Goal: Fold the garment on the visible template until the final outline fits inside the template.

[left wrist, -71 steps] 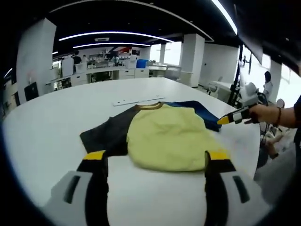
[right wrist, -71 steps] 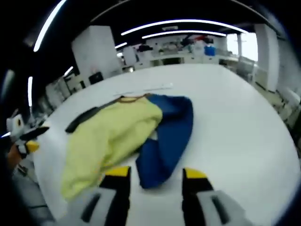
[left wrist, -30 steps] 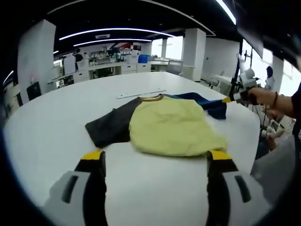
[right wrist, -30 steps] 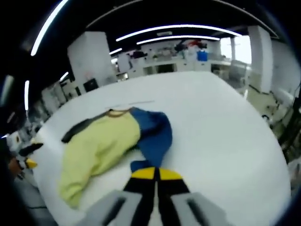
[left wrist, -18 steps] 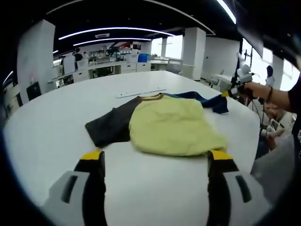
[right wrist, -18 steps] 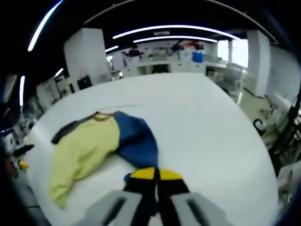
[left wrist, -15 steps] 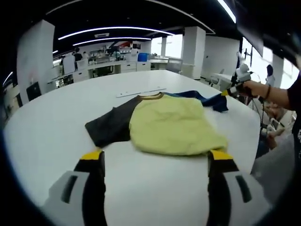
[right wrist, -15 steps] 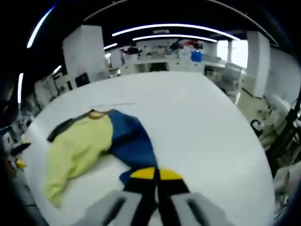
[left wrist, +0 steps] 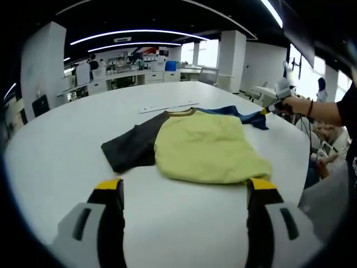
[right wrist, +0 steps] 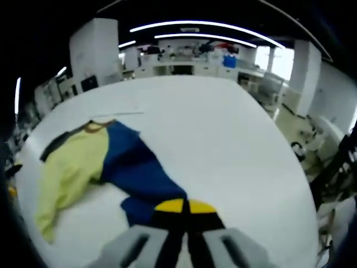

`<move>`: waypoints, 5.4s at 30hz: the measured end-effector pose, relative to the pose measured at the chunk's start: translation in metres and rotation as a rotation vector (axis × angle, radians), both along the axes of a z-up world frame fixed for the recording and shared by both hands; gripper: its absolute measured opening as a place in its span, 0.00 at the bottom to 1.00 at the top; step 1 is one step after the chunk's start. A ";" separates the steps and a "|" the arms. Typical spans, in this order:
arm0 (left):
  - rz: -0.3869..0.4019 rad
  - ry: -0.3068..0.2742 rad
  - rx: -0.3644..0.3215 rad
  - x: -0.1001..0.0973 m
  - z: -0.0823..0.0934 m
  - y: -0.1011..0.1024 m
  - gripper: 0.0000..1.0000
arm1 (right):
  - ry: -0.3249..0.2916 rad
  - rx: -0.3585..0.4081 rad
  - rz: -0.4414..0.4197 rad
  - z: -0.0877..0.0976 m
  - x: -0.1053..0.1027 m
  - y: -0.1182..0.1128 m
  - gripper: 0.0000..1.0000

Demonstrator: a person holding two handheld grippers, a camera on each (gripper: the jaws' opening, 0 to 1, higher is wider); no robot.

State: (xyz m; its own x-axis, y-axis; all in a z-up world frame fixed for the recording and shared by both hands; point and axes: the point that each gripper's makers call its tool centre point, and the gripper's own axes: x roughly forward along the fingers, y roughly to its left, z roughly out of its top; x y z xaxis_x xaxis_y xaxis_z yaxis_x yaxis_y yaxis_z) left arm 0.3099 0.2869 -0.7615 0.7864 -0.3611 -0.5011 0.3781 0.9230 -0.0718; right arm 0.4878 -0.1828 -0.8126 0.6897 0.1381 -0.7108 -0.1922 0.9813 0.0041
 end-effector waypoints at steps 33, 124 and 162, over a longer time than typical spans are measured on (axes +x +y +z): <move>-0.009 -0.030 -0.008 -0.004 0.011 -0.001 0.88 | 0.064 0.059 -0.204 -0.020 -0.068 0.014 0.22; 0.001 -0.031 0.028 -0.009 0.014 0.005 0.88 | 0.041 -0.071 -0.290 0.013 -0.029 -0.139 0.16; 0.014 -0.033 0.053 -0.013 0.014 0.016 0.87 | 0.087 0.042 -0.429 -0.031 -0.040 -0.096 0.13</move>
State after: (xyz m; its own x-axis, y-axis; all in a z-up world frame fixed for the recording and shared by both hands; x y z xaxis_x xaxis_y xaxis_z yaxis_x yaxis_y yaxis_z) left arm 0.2974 0.3027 -0.7479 0.8075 -0.3237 -0.4931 0.3664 0.9304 -0.0106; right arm 0.4481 -0.2786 -0.8435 0.6286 -0.1172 -0.7688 0.2351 0.9710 0.0442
